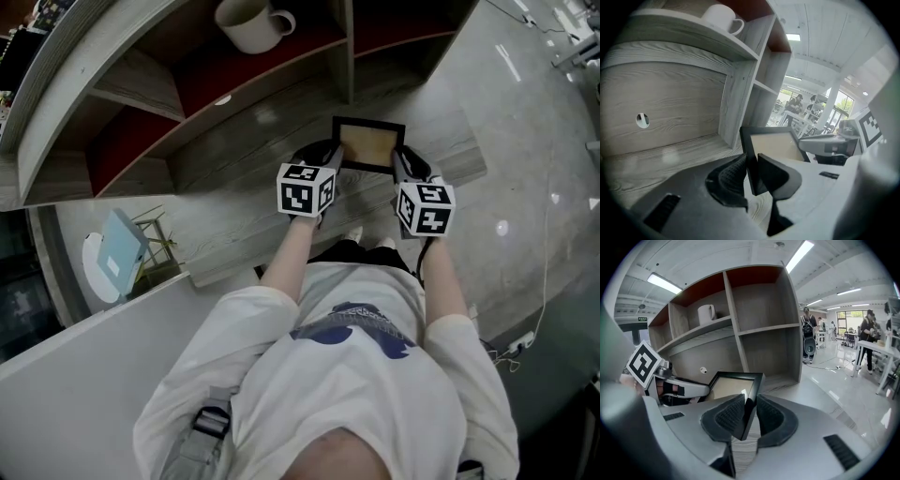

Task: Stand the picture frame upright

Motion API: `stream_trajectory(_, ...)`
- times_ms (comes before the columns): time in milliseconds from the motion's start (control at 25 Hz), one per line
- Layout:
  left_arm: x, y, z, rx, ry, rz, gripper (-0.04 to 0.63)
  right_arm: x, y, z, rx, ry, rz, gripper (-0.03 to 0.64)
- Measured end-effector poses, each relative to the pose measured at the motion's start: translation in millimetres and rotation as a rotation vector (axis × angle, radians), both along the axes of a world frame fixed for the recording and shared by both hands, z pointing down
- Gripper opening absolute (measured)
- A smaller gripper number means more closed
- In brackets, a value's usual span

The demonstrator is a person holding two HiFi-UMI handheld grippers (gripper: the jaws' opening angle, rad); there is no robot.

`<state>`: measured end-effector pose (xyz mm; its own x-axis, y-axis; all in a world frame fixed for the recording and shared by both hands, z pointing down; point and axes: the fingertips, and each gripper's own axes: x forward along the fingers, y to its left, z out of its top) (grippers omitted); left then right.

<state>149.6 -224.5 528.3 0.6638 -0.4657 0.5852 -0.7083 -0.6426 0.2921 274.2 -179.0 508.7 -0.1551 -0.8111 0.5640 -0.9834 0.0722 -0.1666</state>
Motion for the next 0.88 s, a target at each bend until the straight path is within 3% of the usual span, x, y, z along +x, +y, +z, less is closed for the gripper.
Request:
stream_trajectory(360, 0, -25, 10, 0.006, 0.014, -0.071, 0.080, 3, -35, 7, 0.025, 0.022, -0.079, 0.075)
stream_trajectory(880, 16, -51, 33, 0.033, -0.002, -0.236, 0.081, 21, -86, 29, 0.109, 0.039, -0.302, 0.075)
